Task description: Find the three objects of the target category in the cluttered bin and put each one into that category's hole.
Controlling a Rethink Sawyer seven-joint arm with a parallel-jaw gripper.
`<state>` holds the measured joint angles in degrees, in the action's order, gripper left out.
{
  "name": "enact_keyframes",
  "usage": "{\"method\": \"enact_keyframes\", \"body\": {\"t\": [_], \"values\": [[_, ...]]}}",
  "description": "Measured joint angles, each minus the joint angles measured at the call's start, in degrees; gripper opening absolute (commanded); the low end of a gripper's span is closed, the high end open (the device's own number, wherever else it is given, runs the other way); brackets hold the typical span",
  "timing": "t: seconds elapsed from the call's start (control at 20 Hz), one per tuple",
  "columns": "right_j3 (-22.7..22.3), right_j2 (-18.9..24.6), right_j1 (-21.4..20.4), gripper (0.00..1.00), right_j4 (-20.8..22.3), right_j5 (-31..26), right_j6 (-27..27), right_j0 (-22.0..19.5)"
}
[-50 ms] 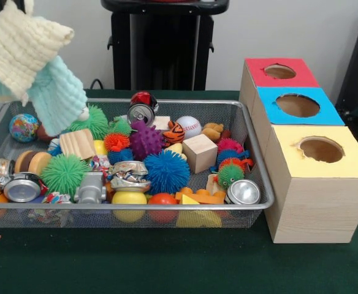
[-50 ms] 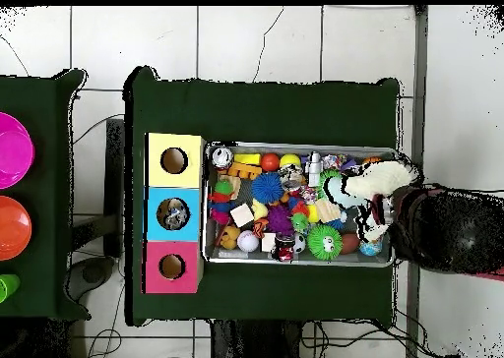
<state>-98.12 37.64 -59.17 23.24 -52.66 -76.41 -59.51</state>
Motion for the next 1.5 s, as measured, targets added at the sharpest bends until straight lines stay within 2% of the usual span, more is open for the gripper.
{"method": "enact_keyframes", "body": {"t": [0.5, 0.55, 1.5], "values": [[3.49, 2.59, 2.31, 0.0, 1.15, -2.44, 2.99, -1.34], [4.05, 3.26, 2.64, 1.0, 1.42, -2.44, 2.99, -1.56], [4.31, 5.7, 2.52, 1.0, 1.87, -2.45, 2.99, -1.61]]}}
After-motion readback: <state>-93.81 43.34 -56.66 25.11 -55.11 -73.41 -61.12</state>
